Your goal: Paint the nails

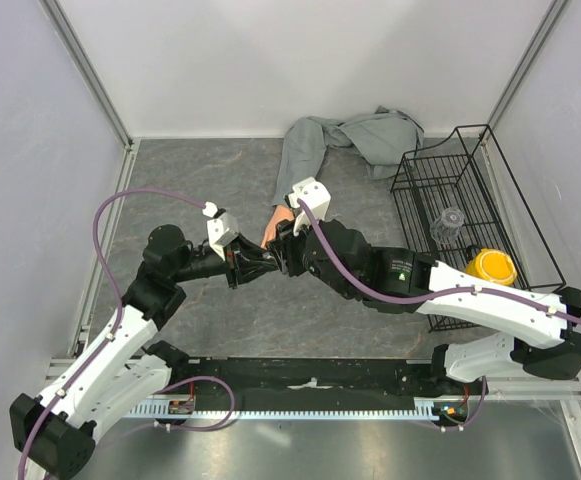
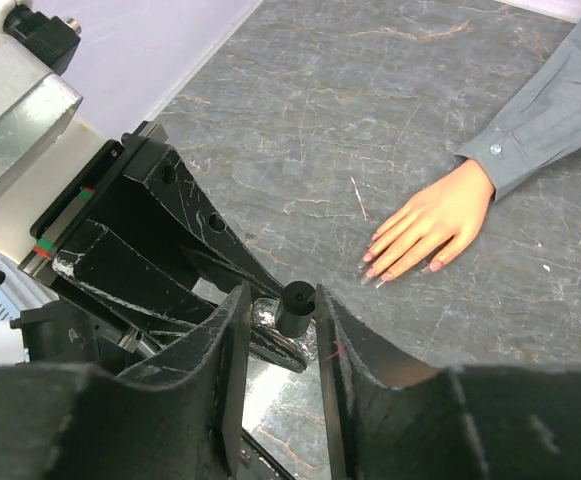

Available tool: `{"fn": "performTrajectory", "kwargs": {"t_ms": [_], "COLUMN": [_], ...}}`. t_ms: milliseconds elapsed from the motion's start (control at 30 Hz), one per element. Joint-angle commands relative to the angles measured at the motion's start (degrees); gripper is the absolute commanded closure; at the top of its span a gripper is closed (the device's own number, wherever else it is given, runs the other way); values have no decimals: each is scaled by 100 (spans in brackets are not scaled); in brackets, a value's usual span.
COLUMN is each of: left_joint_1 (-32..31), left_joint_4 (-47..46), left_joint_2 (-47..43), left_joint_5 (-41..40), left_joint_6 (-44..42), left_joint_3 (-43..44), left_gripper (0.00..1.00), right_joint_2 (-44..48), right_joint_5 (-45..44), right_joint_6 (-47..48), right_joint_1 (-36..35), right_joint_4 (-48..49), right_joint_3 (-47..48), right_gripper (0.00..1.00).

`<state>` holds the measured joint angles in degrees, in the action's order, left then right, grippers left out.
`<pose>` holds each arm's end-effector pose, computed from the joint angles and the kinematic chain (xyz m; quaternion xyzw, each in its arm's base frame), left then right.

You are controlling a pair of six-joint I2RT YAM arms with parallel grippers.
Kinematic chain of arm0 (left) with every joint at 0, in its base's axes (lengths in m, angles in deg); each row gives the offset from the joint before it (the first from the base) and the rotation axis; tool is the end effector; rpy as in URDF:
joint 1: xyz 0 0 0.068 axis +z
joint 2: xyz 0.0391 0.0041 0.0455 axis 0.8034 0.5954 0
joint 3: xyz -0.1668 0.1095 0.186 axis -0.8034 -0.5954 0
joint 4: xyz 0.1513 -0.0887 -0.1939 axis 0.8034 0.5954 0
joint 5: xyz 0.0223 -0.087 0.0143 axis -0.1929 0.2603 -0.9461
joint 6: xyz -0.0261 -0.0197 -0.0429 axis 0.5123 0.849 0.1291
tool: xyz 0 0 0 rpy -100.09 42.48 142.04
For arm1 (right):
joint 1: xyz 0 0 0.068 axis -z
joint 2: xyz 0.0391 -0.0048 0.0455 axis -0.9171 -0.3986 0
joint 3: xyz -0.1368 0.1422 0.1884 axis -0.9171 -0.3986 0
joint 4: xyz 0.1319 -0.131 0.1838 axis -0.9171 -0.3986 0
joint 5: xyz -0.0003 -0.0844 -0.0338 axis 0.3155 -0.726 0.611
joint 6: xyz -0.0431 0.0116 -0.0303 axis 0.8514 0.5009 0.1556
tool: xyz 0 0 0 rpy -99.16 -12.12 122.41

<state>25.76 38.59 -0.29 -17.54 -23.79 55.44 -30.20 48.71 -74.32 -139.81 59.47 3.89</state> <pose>0.1470 -0.1077 0.3197 0.4071 0.5869 -0.4677 0.5207 0.1004 0.2729 0.4231 -0.1934 0.7778 0.2803 0.5283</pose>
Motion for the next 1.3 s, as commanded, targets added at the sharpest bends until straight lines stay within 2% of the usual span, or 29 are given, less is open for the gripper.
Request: {"fn": "performTrajectory", "kwargs": {"t_ms": [0,67,200,600,700,733,800,833,900,933,967,1000,1033,1067,1100,1167,1233,1267], "left_joint_1": [2,2,2,2,2,2,11,2,11,11,2,2,2,2,2,2,2,2], "left_joint_4": [-387,-404,-404,-615,-738,-765,-826,-957,-1247,-1735,-2071,-2501,-3114,-4364,-5134,-5991,-5724,-5139], "left_joint_2": [-101,-109,-118,-127,-127,-136,-127,-110,-57,-13,100,223,320,426,618,778,779,735], "left_joint_5": [42,34,60,323,446,482,656,762,1226,1455,1727,2304,2554,2747,2958,3048,3005,2978], "left_joint_6": [-198,-189,-189,-75,-13,-5,65,101,398,582,1072,1442,1872,2842,3296,3913,3732,3374], "left_joint_3": [207,198,198,154,128,119,102,84,40,-21,-65,-109,-222,-293,-372,-452,-417,-391], "left_gripper": [98,98,98,98,98,98,98,98,98,98,98,98,98,98,98,98,98,98], "right_joint_2": [-39,-22,-39,-74,-57,-39,-4,48,171,407,575,750,1048,1147,1191,1069,1024,1051], "right_joint_5": [-230,-256,-300,-213,-204,-169,-55,50,681,1128,2794,3759,4604,5491,6257,6904,7223,7180], "right_joint_6": [-95,-104,-139,-148,-95,-69,62,124,413,937,1255,1520,1905,1978,1962,1883,1821,1812], "right_joint_1": [-62,-71,-62,-53,-44,-27,-1,43,122,288,403,517,762,869,992,1335,1563,1608], "right_joint_4": [-215,-224,-267,-57,-13,5,49,92,303,730,1065,1382,1924,2121,2193,2054,2017,2035], "right_joint_3": [107,89,62,-122,-149,-166,-201,-236,-446,-621,-858,-1417,-1667,-1861,-1976,-1785,-1748,-1792], "right_gripper": [56,48,46,56,68,79,89,100,100,100,100,100,100,100,100,100,100,100]}}
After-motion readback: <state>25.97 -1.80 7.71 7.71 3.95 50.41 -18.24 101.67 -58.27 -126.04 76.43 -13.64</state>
